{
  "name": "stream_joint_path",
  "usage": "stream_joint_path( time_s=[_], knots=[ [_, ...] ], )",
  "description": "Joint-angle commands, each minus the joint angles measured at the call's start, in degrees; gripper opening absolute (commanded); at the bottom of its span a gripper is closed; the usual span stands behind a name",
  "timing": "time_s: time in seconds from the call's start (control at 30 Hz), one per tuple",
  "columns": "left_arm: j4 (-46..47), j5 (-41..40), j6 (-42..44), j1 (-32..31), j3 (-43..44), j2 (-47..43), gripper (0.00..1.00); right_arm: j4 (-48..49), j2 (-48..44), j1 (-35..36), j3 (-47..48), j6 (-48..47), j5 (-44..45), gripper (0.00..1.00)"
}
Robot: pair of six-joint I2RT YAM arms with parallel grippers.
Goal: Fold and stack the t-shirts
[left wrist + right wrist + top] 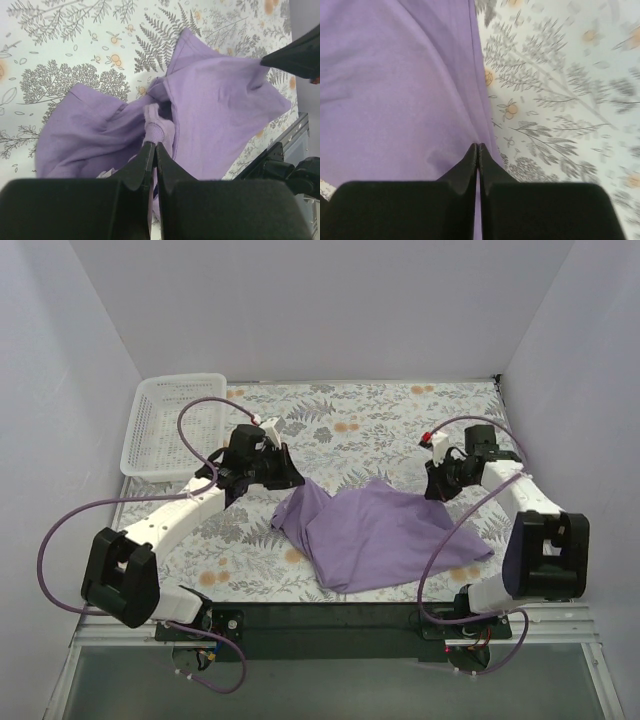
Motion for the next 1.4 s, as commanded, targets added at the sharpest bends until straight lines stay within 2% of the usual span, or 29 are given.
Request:
stream_joint_path(
  time_s=[0.0,0.1,0.17,0.23,0.27,0.3,0.37,0.4,0.47,0.57,0.6,0.67,0.7,0.8,0.83,0.87,0.97,1.0,1.07,1.1,1.17,1.23,1.27,1.3,1.33,1.37],
  knots=[
    [0.04,-4.73,0.45,0.76,5.23,-6.17,0.00,-4.83,-10.57,0.01,8.61,-1.59,-2.55,0.01],
    [-0.05,-8.94,0.80,1.55,9.45,-9.69,0.00,-7.74,-16.02,0.01,19.82,-1.95,-0.37,0.01],
    [0.04,-11.06,0.98,2.00,12.61,-9.96,0.00,-7.65,-16.21,0.01,24.77,-1.33,1.31,0.01],
    [0.48,-13.95,2.03,2.87,19.45,-9.26,0.00,-7.57,-14.03,0.01,31.09,-0.46,3.15,0.01],
    [0.31,-14.49,2.47,3.31,22.44,-7.60,0.00,-7.65,-12.97,0.01,38.26,0.16,3.68,0.01],
    [0.04,-14.67,2.91,3.75,29.60,-6.54,0.00,-7.65,-11.74,0.01,41.72,1.64,4.30,0.01],
    [-0.22,-14.24,3.52,4.37,36.41,-3.38,0.00,-7.39,-9.28,0.01,50.92,2.88,4.57,0.01],
    [-0.14,-14.15,4.31,4.37,42.71,-2.67,0.00,-7.39,-9.01,0.01,52.99,3.50,4.57,0.01],
    [-0.31,-14.14,5.54,4.46,47.32,-1.87,0.00,-7.04,-10.05,-0.34,55.37,3.59,4.57,0.01],
    [-0.57,-16.33,8.18,4.46,47.35,-5.38,0.00,-6.34,-15.93,-0.87,50.66,0.44,6.84,0.01],
    [-0.57,-17.39,8.62,4.46,45.60,-7.04,0.00,-3.99,-18.30,-1.04,43.15,-2.01,9.03,0.01],
    [-0.84,-18.54,9.06,4.46,36.74,-13.02,0.00,-0.12,-26.47,-1.13,33.29,-4.39,12.11,0.01],
    [-1.19,-18.63,9.06,4.46,32.44,-15.13,0.00,2.25,-29.11,-1.22,24.53,-5.71,15.26,0.01],
    [-3.99,-18.19,5.73,4.55,16.01,-23.12,0.00,2.98,-36.67,-1.83,12.09,-10.29,21.15,0.01],
    [-5.48,-17.23,4.24,4.46,12.05,-26.71,0.00,3.07,-39.74,-2.10,3.26,-11.77,22.13,0.01],
    [-6.28,-15.66,0.84,4.55,4.01,-28.31,0.00,3.16,-41.25,-2.45,-0.74,-13.88,22.93,0.01],
    [-8.13,-5.21,-7.25,4.55,-6.94,-32.63,0.00,2.98,-46.09,-3.59,-16.09,-18.01,24.25,0.01],
    [-8.57,1.17,-9.37,4.46,-12.80,-32.98,0.00,2.98,-46.79,-3.68,-19.03,-18.99,25.82,0.01],
    [-8.40,8.05,-12.63,4.55,-17.94,-32.90,0.00,2.72,-47.77,-3.68,-26.05,-20.83,27.06,0.01],
    [-8.31,10.87,-15.08,4.46,-22.05,-32.38,0.00,2.46,-47.59,-3.68,-27.40,-21.45,27.67,0.01],
    [-8.48,17.21,-16.33,4.46,-24.63,-31.32,0.00,1.41,-46.89,-3.68,-29.16,-21.81,27.68,0.03],
    [-11.27,17.50,-16.16,4.46,-24.99,-31.84,0.02,0.61,-46.01,-3.68,-28.30,-20.76,27.51,0.13],
    [-12.78,16.36,-15.73,4.46,-24.30,-32.37,0.07,0.26,-45.66,-3.68,-27.68,-20.32,27.07,0.26],
    [-14.44,14.70,-15.29,4.46,-23.33,-32.89,0.26,-0.18,-45.40,-3.68,-25.85,-19.10,26.02,0.33],
    [-17.68,11.03,-14.33,4.46,-20.54,-34.12,0.34,-0.36,-44.44,-3.77,-24.96,-18.48,25.31,0.39],
    [-19.11,8.81,-14.05,4.46,-19.20,-34.65,0.42,-0.53,-43.90,-3.68,-23.99,-17.77,24.52,0.50]
  ],
)
